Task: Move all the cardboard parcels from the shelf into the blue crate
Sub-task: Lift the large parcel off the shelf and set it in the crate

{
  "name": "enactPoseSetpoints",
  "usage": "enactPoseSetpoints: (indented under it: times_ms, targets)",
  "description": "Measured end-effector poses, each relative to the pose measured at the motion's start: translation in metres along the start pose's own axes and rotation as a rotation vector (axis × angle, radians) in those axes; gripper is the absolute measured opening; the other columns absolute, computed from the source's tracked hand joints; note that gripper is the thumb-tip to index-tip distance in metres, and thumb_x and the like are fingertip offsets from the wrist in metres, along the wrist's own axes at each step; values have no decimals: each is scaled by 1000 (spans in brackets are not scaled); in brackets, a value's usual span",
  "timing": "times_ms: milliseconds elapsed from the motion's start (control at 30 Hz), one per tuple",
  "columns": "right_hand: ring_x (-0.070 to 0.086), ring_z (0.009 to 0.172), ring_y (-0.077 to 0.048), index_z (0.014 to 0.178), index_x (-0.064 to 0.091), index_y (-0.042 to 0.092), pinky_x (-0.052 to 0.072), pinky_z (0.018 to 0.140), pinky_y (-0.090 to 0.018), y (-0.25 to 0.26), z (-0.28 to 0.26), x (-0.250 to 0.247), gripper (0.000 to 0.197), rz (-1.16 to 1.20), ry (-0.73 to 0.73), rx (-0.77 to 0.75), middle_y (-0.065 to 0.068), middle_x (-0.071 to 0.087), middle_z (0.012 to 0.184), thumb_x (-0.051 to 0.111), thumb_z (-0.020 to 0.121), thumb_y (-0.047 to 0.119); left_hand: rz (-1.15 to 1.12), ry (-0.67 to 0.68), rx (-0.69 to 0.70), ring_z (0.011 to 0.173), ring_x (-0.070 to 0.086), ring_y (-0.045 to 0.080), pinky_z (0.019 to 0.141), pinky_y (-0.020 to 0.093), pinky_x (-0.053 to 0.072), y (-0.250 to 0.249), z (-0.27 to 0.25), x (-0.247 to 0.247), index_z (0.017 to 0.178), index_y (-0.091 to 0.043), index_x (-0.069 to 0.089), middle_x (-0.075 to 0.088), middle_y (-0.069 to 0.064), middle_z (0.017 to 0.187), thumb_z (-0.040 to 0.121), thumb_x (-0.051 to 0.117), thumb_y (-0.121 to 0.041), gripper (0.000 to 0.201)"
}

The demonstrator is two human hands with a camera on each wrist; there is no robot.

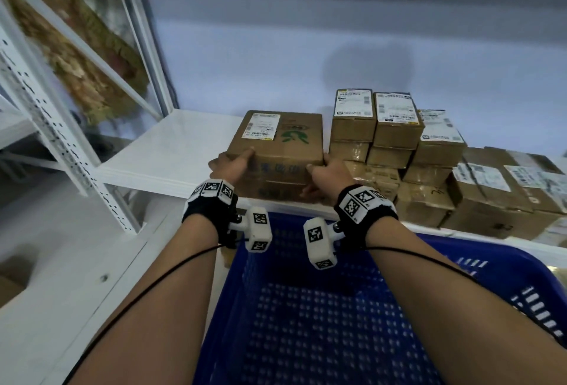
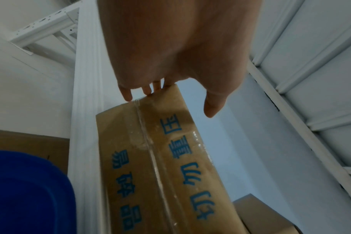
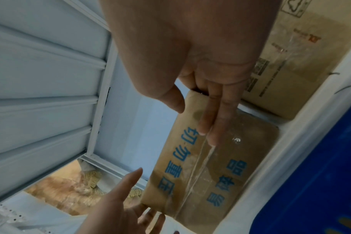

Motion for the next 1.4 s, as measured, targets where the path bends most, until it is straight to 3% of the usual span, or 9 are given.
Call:
enactPoseSetpoints:
  times_ms: [167, 333, 400, 500, 700, 833, 933, 1033, 1400]
  targets:
    - [51, 48, -19, 117, 61, 12, 62, 69, -49, 18, -11, 0, 21, 159, -19, -28, -11, 63, 97, 55, 97, 13, -144, 3, 4, 120, 57, 35, 106, 48, 46, -22, -24, -15, 129, -23, 23, 49, 14, 139, 55, 70, -71, 100]
    - [58, 72, -5, 131, 61, 10, 46, 44, -8, 51, -46, -23, 36, 201, -67, -133, 0, 67, 104, 57, 99, 27, -196, -53, 2, 117, 57, 33, 107, 46, 44, -35, -53, -45, 136, -17, 20, 52, 12, 134, 70, 66, -57, 90]
    - [61, 96, -9, 136, 58, 14, 48, 63, -3, 64, -64, -26, 45, 179, -67, -182, -1, 63, 126, 60, 96, 36, -265, -63, -29, 112, 56, 29, 107, 45, 44, -33, -69, -55, 144, -12, 13, 49, 4, 131, 72, 66, -50, 97]
    - [57, 115, -16, 129, 57, 28, 48, 101, -33, 79, -86, -22, 46, 107, -51, -253, 6, 59, 128, 60, 89, 52, -327, -52, -73, 106, 60, 32, 99, 52, 49, -30, -87, -63, 125, -13, 33, 54, 10, 122, 58, 67, -50, 83]
    - [56, 117, -22, 118, 48, 37, 48, 104, -47, 86, -127, -25, 44, 203, 6, -242, 1, 54, 130, 55, 85, 65, -253, -51, 13, 88, 65, 29, 87, 43, 55, -41, -118, -89, 82, -14, 70, 73, 10, 100, 53, 63, -56, 52]
    - [58, 119, -24, 126, 45, 41, 45, 105, -52, 69, -125, -28, 89, 381, 7, -94, 1, 55, 134, 64, 52, 86, -288, -64, 85, 103, 68, 28, 96, 47, 53, -52, -131, -103, 105, -16, 72, 74, 5, 108, 54, 66, -51, 62]
    - [68, 104, -30, 145, 36, 28, 57, 85, -51, 66, -144, -22, 113, 424, 153, 23, -10, 64, 125, 78, 50, 74, -287, -22, 116, 88, 71, 19, 78, 26, 53, -65, -164, -107, 83, -17, 71, 77, 2, 91, 68, 65, -38, 26]
    - [67, 93, -26, 139, 47, 21, 60, 77, -39, 65, -164, -29, 66, 440, 232, 50, -13, 66, 116, 66, 84, 55, -305, 123, 105, 58, 60, 10, 55, 20, 44, -65, -183, -98, 73, -20, 59, 64, -5, 58, 84, 58, -22, 12]
    - [59, 105, -28, 148, 19, 40, 56, 87, -40, 36, -163, -63, 85, 150, 264, -15, -12, 50, 134, 73, 84, 25, -287, 264, -30, 76, 60, 26, 65, 34, 51, -19, -197, -76, 94, -13, 52, 65, 14, 94, 80, 61, -23, 20]
Point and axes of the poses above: each hand's wrist, its own z-axis towards the middle knuckle, its own x-axis out of the palm, y = z × x, the point moved 7 cm from there along z, towards the middle knuckle
